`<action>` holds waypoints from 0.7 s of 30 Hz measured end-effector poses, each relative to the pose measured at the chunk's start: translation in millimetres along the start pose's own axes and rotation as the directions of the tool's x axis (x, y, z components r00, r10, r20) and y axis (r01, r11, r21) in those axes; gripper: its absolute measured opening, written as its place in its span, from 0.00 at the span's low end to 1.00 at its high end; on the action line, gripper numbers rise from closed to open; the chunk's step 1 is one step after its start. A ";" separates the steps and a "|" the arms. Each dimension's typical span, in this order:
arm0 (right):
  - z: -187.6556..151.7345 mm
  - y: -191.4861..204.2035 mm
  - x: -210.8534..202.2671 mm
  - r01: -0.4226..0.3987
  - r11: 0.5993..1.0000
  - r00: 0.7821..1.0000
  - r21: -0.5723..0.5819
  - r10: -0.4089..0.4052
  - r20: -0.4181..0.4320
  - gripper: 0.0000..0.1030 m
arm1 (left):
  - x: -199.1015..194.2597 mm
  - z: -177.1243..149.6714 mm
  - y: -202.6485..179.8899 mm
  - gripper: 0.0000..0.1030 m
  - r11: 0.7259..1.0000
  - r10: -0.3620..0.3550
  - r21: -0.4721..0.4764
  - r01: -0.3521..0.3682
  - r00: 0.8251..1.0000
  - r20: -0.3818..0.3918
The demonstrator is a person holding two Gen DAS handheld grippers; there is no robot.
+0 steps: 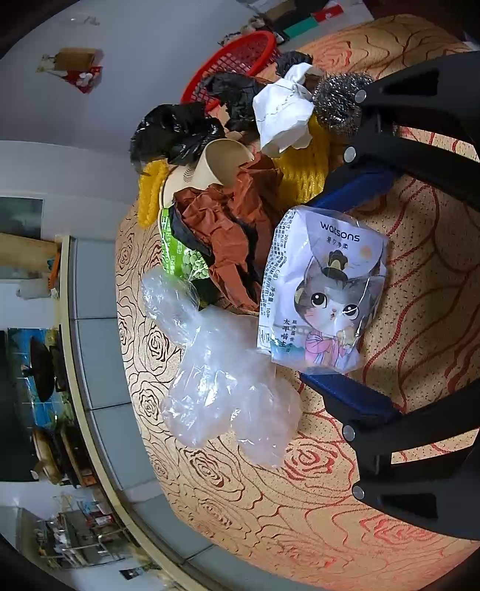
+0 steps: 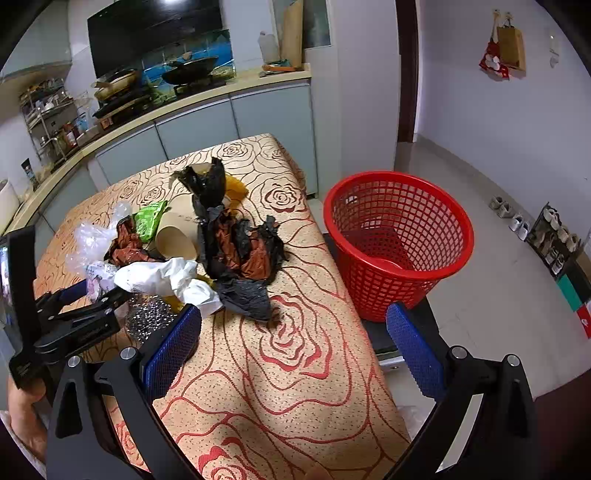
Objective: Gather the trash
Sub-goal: 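Close the left gripper on the cat-printed snack packet while the right gripper approaches the steel wool, then grasp the steel wool scrubber with the right gripper and lift it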
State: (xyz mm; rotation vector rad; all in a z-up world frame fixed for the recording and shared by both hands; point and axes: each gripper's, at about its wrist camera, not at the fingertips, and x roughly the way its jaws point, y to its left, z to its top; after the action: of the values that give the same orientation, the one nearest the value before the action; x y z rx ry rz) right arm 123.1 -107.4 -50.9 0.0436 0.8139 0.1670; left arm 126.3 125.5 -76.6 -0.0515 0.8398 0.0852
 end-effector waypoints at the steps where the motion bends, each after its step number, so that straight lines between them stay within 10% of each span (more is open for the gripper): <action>1: -0.6 2.0 -0.2 -0.004 1.000 1.000 -0.006 0.004 0.000 0.95 | -0.7 0.0 0.5 0.74 1.000 -0.002 -0.001 0.002 1.000 0.004; 21: -12.6 38.5 -1.3 -0.099 0.991 0.995 -0.090 0.097 -0.022 0.89 | -33.8 -18.0 4.1 0.62 0.999 0.026 0.026 -0.027 0.998 0.056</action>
State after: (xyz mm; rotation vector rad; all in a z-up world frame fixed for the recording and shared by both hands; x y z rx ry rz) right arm 107.9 -70.0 -54.6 -0.0033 0.8212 0.2976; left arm 90.1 126.3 -63.5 -0.0125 0.7864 0.1000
